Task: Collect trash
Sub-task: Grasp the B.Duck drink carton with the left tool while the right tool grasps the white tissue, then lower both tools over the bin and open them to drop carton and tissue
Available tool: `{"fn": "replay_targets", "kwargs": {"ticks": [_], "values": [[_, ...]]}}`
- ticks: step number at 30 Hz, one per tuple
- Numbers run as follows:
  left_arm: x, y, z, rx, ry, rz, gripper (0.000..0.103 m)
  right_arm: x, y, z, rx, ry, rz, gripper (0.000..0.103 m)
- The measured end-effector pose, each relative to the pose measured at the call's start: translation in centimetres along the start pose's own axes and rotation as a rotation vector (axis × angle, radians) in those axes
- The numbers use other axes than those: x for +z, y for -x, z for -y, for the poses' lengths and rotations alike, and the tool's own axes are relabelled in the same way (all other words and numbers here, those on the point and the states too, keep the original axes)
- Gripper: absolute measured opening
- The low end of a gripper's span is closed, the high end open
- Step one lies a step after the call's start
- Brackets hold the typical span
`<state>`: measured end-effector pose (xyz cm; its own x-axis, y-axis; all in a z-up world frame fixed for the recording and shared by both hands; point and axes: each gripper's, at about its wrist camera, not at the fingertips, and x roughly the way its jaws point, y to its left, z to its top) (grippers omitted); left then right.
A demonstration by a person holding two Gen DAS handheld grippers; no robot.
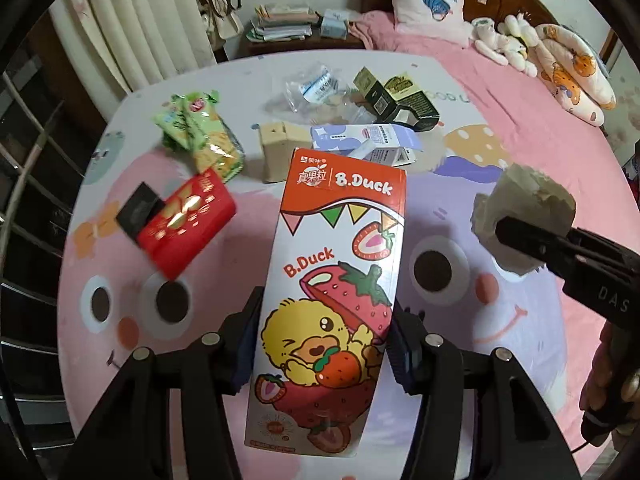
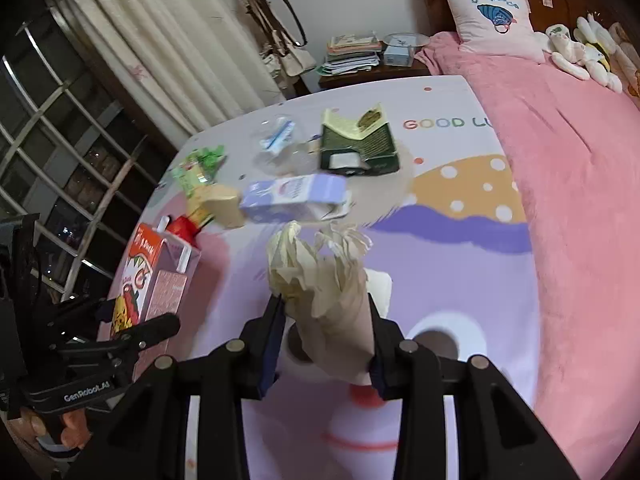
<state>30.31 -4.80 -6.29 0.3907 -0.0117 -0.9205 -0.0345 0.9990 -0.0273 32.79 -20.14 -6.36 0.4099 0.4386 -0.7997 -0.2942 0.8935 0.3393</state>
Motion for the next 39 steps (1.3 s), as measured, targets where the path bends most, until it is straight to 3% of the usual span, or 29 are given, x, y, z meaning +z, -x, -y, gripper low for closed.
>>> {"fn": "replay_targets", "kwargs": {"ticks": [8, 22, 30, 39], "values": [[-4.3, 5.1, -3.3, -0.042, 0.03, 0.045, 0.053, -5.4, 4.3, -5.3, -0.021, 0.028, 0.028, 0.036], [-15.9, 12.4, -8.7, -0.163, -0.115, 0.092, 0.053, -18.7, 10.2, -15.6, -0.113, -0.092, 0.132, 0.036], [-21.5, 13.7, -9.8, -0.226, -0.153, 0.072, 0.053, -25.1, 9.9, -18.6, -0.13, -0.13, 0.056, 0.037], [-27.4, 9.3, -9.1, -0.245, -0.134, -0.017, 0.053, -31.7, 5.9, -17.0, -0.142, -0.214, -0.093, 0.037]]}}
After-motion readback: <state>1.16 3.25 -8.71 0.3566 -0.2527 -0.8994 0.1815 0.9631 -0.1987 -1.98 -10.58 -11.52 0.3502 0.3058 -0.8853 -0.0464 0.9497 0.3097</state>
